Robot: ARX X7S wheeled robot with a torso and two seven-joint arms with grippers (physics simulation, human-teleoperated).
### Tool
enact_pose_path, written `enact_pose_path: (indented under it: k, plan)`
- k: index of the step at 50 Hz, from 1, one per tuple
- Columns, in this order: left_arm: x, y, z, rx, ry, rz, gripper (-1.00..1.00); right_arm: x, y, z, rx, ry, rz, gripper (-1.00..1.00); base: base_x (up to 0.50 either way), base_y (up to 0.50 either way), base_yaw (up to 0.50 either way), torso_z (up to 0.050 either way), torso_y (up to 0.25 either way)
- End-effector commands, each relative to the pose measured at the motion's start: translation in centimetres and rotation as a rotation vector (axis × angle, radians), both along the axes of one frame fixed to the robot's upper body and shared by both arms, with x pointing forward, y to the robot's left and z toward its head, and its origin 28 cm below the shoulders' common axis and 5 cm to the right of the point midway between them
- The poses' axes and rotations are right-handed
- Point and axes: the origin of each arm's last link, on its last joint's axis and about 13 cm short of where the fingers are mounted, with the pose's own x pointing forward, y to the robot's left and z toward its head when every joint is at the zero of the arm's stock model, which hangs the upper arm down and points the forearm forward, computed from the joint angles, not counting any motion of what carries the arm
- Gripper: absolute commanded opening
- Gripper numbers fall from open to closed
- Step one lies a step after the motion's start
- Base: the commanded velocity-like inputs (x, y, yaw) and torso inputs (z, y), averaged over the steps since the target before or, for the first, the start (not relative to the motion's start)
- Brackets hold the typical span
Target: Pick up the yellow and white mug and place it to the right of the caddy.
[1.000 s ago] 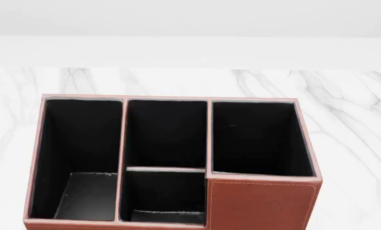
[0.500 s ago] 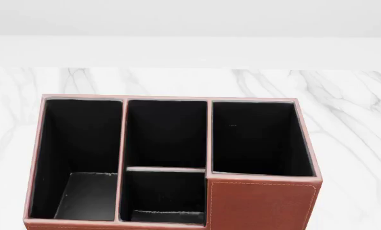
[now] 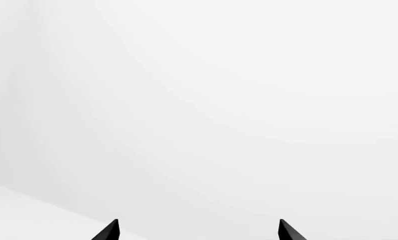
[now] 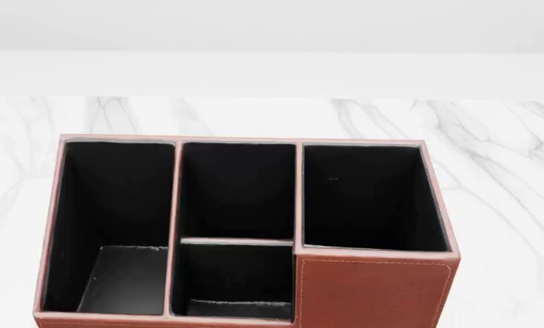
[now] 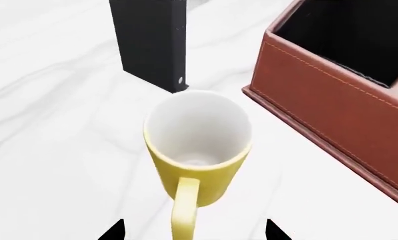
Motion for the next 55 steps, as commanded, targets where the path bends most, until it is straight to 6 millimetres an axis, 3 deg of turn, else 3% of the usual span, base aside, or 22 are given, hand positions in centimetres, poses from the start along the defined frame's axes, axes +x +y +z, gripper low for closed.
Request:
enact_pose_path:
  k: [1, 30, 55]
  plan:
    - [0.0, 0.0, 0.0, -0.001, 0.001, -0.003, 1.0, 0.6, 0.1, -0.4, -0.006, 0.014, -0.012, 1.0, 0.0, 0.0, 0.0, 0.0, 0.0]
    - [0.4, -0.3, 0.0, 0.004, 0.009, -0.01, 1.0, 1.8, 0.8, -1.5, -0.035, 0.004, -0.012, 1.0, 0.0, 0.0, 0.0, 0.0, 0.0]
    - [0.4, -0.4, 0.0, 0.004, 0.01, -0.013, 1.0, 1.4, 1.8, -1.9, -0.03, 0.032, 0.098, 1.0, 0.0, 0.0, 0.0, 0.0, 0.0]
